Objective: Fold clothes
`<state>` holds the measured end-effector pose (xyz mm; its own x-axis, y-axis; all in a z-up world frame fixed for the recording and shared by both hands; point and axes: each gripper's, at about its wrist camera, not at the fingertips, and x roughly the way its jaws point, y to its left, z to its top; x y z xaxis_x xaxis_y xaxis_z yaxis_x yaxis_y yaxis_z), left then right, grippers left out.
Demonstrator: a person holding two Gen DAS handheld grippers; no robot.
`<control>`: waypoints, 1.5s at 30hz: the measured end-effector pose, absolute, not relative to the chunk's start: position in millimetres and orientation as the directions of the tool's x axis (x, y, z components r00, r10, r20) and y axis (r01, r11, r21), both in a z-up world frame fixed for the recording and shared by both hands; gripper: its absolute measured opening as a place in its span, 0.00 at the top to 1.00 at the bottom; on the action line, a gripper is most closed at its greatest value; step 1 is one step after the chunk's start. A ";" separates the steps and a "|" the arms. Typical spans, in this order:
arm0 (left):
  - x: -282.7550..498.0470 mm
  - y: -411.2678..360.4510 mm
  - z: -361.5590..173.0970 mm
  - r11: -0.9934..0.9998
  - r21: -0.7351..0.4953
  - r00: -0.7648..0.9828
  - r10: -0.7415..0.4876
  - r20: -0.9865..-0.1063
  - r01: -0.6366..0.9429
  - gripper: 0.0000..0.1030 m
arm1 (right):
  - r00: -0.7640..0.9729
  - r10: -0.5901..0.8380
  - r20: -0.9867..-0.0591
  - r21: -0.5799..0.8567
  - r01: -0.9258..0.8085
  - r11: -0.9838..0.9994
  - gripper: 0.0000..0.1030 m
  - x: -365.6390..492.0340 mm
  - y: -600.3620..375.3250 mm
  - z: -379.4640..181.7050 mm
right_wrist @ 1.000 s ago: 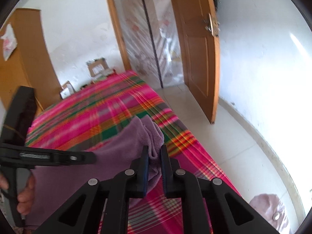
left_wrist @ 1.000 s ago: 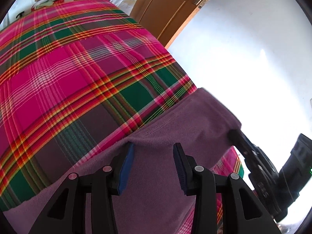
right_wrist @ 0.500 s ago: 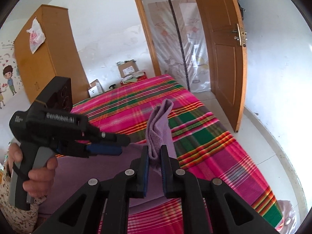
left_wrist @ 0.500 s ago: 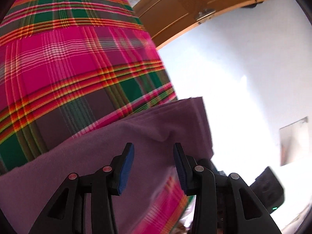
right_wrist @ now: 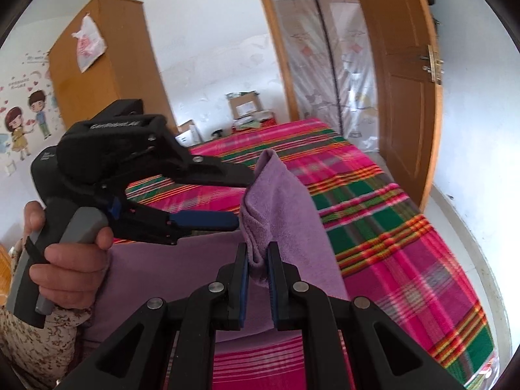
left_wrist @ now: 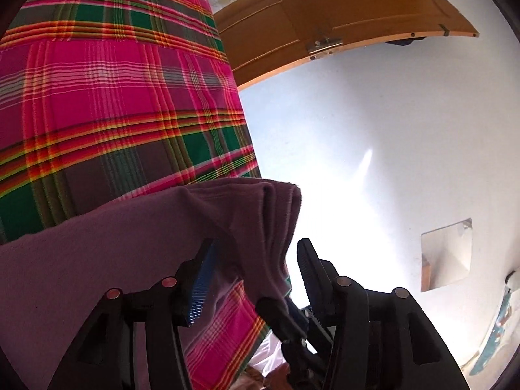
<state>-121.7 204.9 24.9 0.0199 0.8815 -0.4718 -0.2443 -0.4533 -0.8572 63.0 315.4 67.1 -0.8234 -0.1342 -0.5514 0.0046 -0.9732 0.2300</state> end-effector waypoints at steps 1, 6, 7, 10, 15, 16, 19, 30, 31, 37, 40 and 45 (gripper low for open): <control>-120.0 201.2 25.1 -0.457 -0.856 0.015 0.880 -0.474 -0.242 0.48 | -0.822 -0.148 -0.551 0.234 0.018 -0.972 0.89 63.0 311.7 67.4; -110.7 181.4 27.0 -0.477 -0.843 0.000 0.871 -0.492 -0.250 0.48 | -0.814 -0.190 -0.549 0.241 0.064 -0.968 0.89 63.7 291.9 70.1; -109.3 176.7 26.6 -0.483 -0.841 -0.005 0.868 -0.497 -0.243 0.48 | -0.813 -0.197 -0.549 0.239 0.073 -0.968 0.89 66.0 284.8 69.7; -106.8 170.0 25.9 -0.521 -0.821 -0.029 0.848 -0.529 -0.233 0.49 | -0.807 -0.223 -0.547 0.242 0.103 -0.965 0.89 68.3 272.4 70.1; -101.1 156.2 26.8 -0.591 -0.773 -0.078 0.803 -0.591 -0.231 0.49 | -0.786 -0.281 -0.551 0.291 0.135 -0.947 0.89 71.0 260.0 68.6; -100.7 152.2 26.6 -0.592 -0.775 -0.079 0.803 -0.591 -0.219 0.49 | -0.784 -0.286 -0.551 0.294 0.139 -0.946 0.89 71.5 258.5 68.6; -99.2 138.5 22.3 -0.605 -0.775 -0.100 0.796 -0.597 -0.182 0.50 | -0.775 -0.306 -0.552 0.294 0.163 -0.942 0.89 74.5 248.5 68.3; -87.2 82.5 13.6 -0.632 -0.771 -0.182 0.770 -0.612 -0.083 0.50 | -0.727 -0.400 -0.558 0.320 0.256 -0.912 0.89 76.4 218.6 60.1; -86.3 77.3 12.6 -0.639 -0.766 -0.189 0.763 -0.618 -0.073 0.50 | -0.723 -0.403 -0.561 0.318 0.261 -0.911 0.89 74.3 216.7 59.2; -84.3 52.0 5.7 -0.690 -0.723 -0.233 0.705 -0.670 -0.009 0.50 | -0.686 -0.421 -0.593 0.323 0.276 -0.905 0.89 67.7 201.5 44.1; -85.7 46.4 0.7 -0.694 -0.720 -0.230 0.700 -0.676 0.007 0.50 | -0.664 -0.436 -0.607 0.347 0.271 -0.898 0.89 60.4 198.1 33.9; -86.7 42.1 -1.5 -0.695 -0.719 -0.235 0.696 -0.679 0.017 0.50 | -0.653 -0.436 -0.619 0.347 0.271 -0.898 0.89 53.4 190.2 25.8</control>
